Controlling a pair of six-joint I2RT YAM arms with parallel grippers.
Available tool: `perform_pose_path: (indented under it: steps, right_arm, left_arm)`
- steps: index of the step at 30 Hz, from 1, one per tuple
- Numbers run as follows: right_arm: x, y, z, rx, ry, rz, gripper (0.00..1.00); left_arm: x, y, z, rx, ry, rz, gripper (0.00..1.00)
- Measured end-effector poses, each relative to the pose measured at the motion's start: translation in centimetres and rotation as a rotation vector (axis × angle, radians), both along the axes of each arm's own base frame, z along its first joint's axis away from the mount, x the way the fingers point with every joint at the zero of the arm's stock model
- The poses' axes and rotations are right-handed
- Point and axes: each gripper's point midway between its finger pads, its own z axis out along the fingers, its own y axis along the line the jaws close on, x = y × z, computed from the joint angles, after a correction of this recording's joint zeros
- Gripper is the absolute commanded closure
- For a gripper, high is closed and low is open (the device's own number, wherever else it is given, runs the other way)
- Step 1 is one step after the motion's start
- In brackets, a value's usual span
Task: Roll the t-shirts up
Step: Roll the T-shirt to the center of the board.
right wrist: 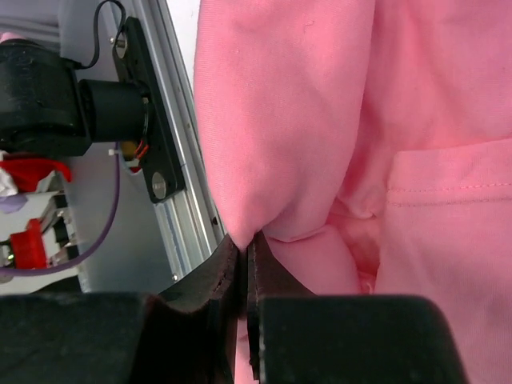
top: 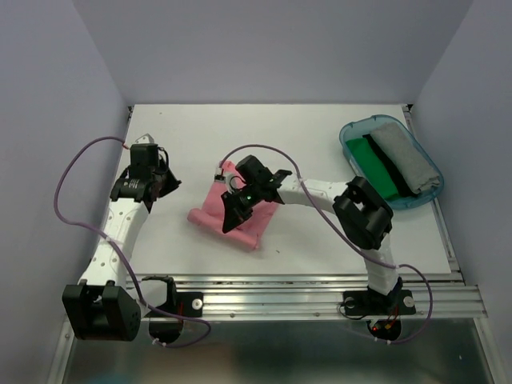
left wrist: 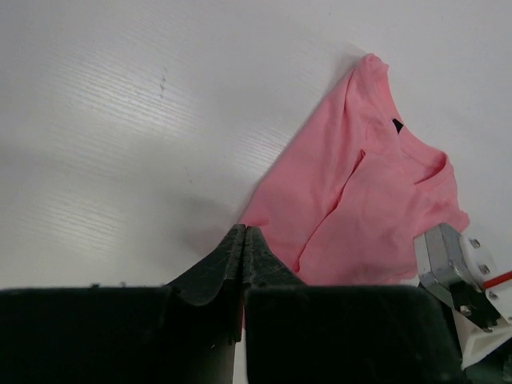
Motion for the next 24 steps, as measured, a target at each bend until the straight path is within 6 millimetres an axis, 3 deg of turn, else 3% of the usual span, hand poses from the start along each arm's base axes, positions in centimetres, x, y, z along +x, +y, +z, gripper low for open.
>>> perform_pose_path:
  steps: [6,8,10,13,17,24]
  right_arm:
    - [-0.2,-0.5,-1.6,0.003,0.118,0.028,0.99]
    - [-0.1,-0.7,-1.7,0.005,0.142,0.030,0.99]
    - [0.1,-0.8,-1.8,0.013,0.166,0.034,0.99]
    - [0.4,-0.9,-1.9,0.021,0.190,0.034,0.99]
    - [0.8,-1.3,-2.3,0.024,0.221,0.031,0.99]
    - [1.2,-1.7,-3.2,0.026,0.264,0.032,0.99]
  left_arm:
    - [-0.2,-0.4,-0.1,-0.016,0.004,-0.021,0.89]
    - [-0.6,-0.8,-0.7,-0.032,0.015,-0.038,0.90]
    - [-1.2,-1.2,-1.6,-0.045,0.038,-0.054,1.00]
    - [-2.7,-1.9,-3.3,-0.061,0.086,-0.079,1.00]
    - [-4.5,-3.5,-4.9,-0.089,0.134,-0.138,1.00]
    - [-7.4,-7.8,-5.8,-0.081,0.211,-0.272,1.00]
